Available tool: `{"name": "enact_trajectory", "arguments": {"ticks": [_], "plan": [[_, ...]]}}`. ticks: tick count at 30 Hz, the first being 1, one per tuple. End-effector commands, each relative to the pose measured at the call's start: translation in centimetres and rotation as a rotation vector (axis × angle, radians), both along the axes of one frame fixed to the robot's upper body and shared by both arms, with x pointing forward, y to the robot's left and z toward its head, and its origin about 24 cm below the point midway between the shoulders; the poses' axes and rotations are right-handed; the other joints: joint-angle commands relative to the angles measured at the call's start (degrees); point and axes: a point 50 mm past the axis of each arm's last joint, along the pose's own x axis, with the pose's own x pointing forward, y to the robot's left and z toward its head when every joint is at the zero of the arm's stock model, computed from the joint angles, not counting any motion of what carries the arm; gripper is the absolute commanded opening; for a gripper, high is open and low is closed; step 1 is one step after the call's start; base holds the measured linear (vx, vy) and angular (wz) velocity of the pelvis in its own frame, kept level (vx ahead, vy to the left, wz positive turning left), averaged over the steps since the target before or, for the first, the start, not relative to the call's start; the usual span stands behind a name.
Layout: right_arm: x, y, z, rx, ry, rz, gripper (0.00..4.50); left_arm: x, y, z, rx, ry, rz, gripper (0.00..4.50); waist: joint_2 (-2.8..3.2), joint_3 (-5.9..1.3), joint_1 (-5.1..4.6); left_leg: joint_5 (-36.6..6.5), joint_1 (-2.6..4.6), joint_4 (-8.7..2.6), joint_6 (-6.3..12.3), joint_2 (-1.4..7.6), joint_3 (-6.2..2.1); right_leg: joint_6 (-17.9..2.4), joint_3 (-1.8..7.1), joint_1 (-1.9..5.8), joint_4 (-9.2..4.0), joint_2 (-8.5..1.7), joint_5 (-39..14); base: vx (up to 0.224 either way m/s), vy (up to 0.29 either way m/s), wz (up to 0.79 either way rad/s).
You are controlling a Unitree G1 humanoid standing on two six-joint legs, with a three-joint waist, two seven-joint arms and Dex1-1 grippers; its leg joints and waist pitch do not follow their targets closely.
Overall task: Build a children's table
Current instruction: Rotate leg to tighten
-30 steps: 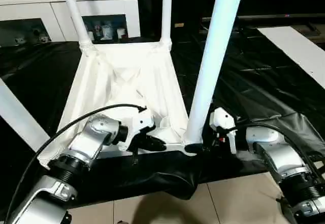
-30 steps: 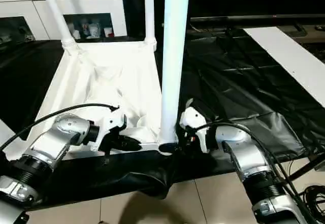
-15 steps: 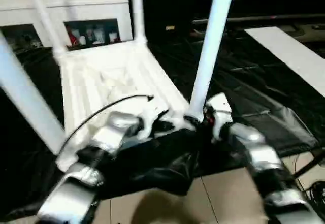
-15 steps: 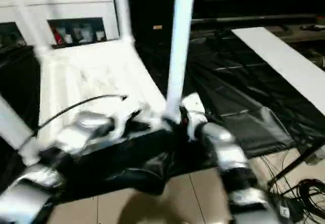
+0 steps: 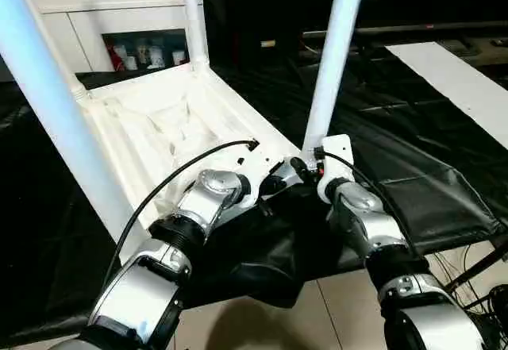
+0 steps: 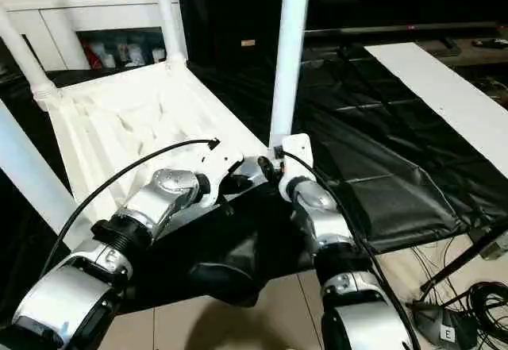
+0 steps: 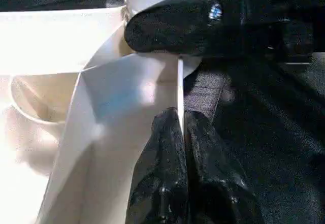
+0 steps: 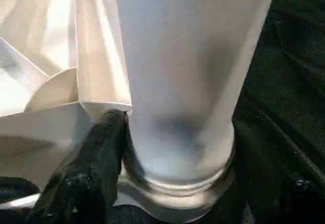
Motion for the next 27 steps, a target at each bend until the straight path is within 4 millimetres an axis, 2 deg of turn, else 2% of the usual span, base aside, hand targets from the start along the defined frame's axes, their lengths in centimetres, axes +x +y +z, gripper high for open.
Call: {"name": "enact_trajectory", "arguments": {"ticks": [1,3,4,5,6,7,8,9,10,13,15,17,18,19,20,21,22,23,24,25,26,27], "plan": [[-0.4,1.7,1.2,0.031,-0.071,0.165,3.57,-0.8,0.9,-1.8,0.064,0.046,-0.032,0.00,-0.76,-3.08,-0.05,-18.3,-0.09,-4.32,1.70,0.19,-0.04,-9.7,0.79,2.50,-4.35,-1.77,-20.5,0.000,0.000,0.00],[-0.8,0.9,1.7,0.015,-0.091,0.217,3.81,-0.9,1.1,-1.8,0.067,0.042,-0.061,0.00,-0.74,-3.11,0.18,-18.3,0.08,-4.25,1.85,0.21,0.01,-9.1,0.82,2.48,-4.56,-1.73,-21.0,0.000,0.000,0.00],[-1.0,0.6,1.8,0.009,-0.093,0.234,3.85,-0.9,1.2,-1.8,0.066,0.039,-0.069,0.00,-0.85,-3.19,0.25,-16.8,0.00,-4.16,2.37,0.34,0.05,-9.6,1.06,2.58,-4.17,-1.69,-17.6,0.000,0.000,0.00],[-1.3,0.1,1.9,-0.005,-0.095,0.269,3.91,-1.0,1.3,-1.7,0.058,0.039,-0.082,0.00,-1.27,-3.08,0.15,-16.5,-0.28,-4.26,2.65,0.25,0.02,-9.6,0.92,2.87,-4.17,-1.57,-17.4,0.000,0.000,0.00],[-1.3,0.0,1.9,-0.006,-0.095,0.272,3.91,-1.0,1.3,-1.7,0.057,0.039,-0.084,0.00,-1.14,-3.04,0.21,-16.3,-0.41,-4.30,2.78,0.27,0.02,-9.5,0.90,2.84,-4.08,-1.66,-17.9,0.000,0.000,0.00],[-3.0,-2.2,2.3,-0.058,-0.095,0.392,3.91,-1.2,1.5,-1.2,0.029,0.018,-0.143,0.00,-1.15,-3.06,0.26,-16.3,-0.12,-4.19,2.87,0.31,0.10,-9.3,0.93,2.68,-4.31,-1.77,-18.9,0.000,0.000,0.00],[-3.6,-3.0,2.4,-0.070,-0.092,0.429,3.91,-1.2,1.7,-1.1,0.019,0.016,-0.150,0.00,-1.26,-3.02,0.90,-15.9,0.29,-3.98,3.72,0.57,0.22,-9.2,1.16,2.61,-4.48,-1.77,-18.0,0.000,0.000,0.00],[-4.3,-3.9,2.6,-0.082,-0.092,0.464,3.91,-1.2,1.8,-0.8,0.006,-0.004,-0.159,0.00,-1.23,-3.09,0.98,-15.6,0.47,-3.85,4.36,0.68,0.46,-10.2,1.40,2.35,-4.22,-1.70,-16.0,0.000,0.000,0.00],[-4.7,-4.4,2.8,-0.088,-0.092,0.483,3.91,-1.3,1.8,-0.6,-0.001,-0.017,-0.163,0.00,-1.29,-3.23,1.03,-14.8,0.13,-3.78,4.79,0.62,0.39,-10.7,1.30,2.72,-3.98,-1.71,-14.7,0.000,0.000,0.00],[-5.8,-5.9,3.5,-0.064,-0.087,0.513,3.91,-1.3,2.0,0.4,-0.099,-0.045,-0.153,0.00,-1.22,-3.10,0.90,-14.1,-0.25,-3.95,5.11,0.62,0.29,-10.9,1.06,2.91,-4.00,-1.77,-15.4,0.000,0.000,0.00],[-6.2,-6.2,4.0,-0.041,-0.092,0.523,3.91,-1.4,2.1,0.9,-0.147,-0.050,-0.148,0.00,-1.29,-3.09,0.58,-14.2,-0.49,-3.99,4.92,0.49,0.25,-10.3,0.98,2.99,-4.11,-1.78,-17.9,0.000,0.000,0.00],[-7.1,-6.3,4.4,-0.025,-0.087,0.556,3.97,-1.9,2.7,2.0,-0.209,-0.033,-0.153,0.44,-1.32,-3.16,0.55,-13.5,-0.26,-3.91,4.84,0.73,0.29,-10.2,1.14,2.64,-4.02,-1.78,-18.1,0.000,0.000,0.00],[-7.5,-6.2,4.4,-0.030,-0.079,0.576,3.97,-2.2,3.0,2.3,-0.219,-0.024,-0.162,0.55,-1.03,-3.36,0.78,-12.0,-0.11,-3.79,4.85,0.97,0.33,-11.5,1.28,2.67,-3.60,-1.85,-15.0,0.000,0.000,0.00],[-7.8,-6.2,4.4,-0.033,-0.073,0.590,3.97,-2.5,3.1,2.5,-0.223,-0.018,-0.168,0.58,-1.08,-3.40,0.76,-11.0,-0.02,-3.68,5.39,1.16,0.42,-12.8,1.31,2.44,-3.35,-1.64,-11.5,0.000,0.000,0.00],[-8.1,-6.1,4.3,-0.033,-0.065,0.598,3.97,-2.7,3.2,2.6,-0.220,-0.017,-0.175,0.66,-1.03,-3.40,0.69,-10.6,-0.14,-3.66,5.57,1.02,0.43,-13.2,1.23,2.51,-3.20,-1.53,-10.5,0.000,0.000,0.00],[-8.2,-5.9,4.3,-0.031,-0.057,0.601,3.97,-3.0,3.5,3.0,-0.219,-0.015,-0.183,0.76,-1.36,-3.45,0.66,-10.2,-0.17,-3.56,5.88,0.96,0.50,-13.3,1.14,2.50,-3.13,-1.44,-9.5,0.000,0.000,0.00],[-8.2,-5.6,4.3,-0.023,-0.055,0.600,3.97,-3.4,3.7,3.3,-0.225,-0.011,-0.191,0.84,-1.21,-3.31,0.68,-9.6,-0.32,-3.64,6.03,0.94,0.44,-13.5,1.12,2.53,-3.00,-1.48,-9.0,0.000,0.000,0.00],[-8.2,-5.6,4.3,-0.022,-0.054,0.600,3.97,-3.4,3.8,3.4,-0.226,-0.011,-0.192,0.90,-1.17,-3.29,0.66,-9.7,-0.20,-3.65,5.90,1.03,0.48,-13.5,1.15,2.50,-2.99,-1.54,-9.2,0.000,0.000,0.00],[-8.3,-5.3,4.3,-0.009,-0.053,0.607,3.97,-3.8,4.0,3.7,-0.234,0.001,-0.201,0.96,-1.47,-3.22,0.61,-9.9,-0.30,-3.60,5.96,0.90,0.52,-13.3,1.12,2.45,-3.09,-1.50,-9.9,0.000,0.000,0.00],[-8.2,-4.9,4.4,-0.002,-0.054,0.613,3.97,-4.2,4.2,4.0,-0.234,0.009,-0.209,1.05,-1.19,-3.10,0.56,-10.9,-0.12,-3.73,5.23,1.02,0.52,-13.0,1.20,2.34,-3.09,-1.59,-11.9,0.000,0.000,0.00],[-7.8,-4.0,4.5,0.017,-0.063,0.633,3.97,-4.9,5.0,4.4,-0.234,0.026,-0.218,1.14,-1.41,-2.93,0.40,-11.6,-0.32,-3.88,4.76,0.91,0.48,-12.4,1.17,2.33,-3.22,-1.58,-13.9,0.000,0.000,0.00],[-7.8,-3.9,4.5,0.017,-0.063,0.633,3.97,-4.9,5.0,4.4,-0.234,0.027,-0.218,1.21,-1.25,-2.98,0.37,-11.9,-0.22,-3.91,4.30,0.95,0.45,-12.1,1.18,2.33,-3.20,-1.64,-14.6,0.000,0.000,0.00]]}}
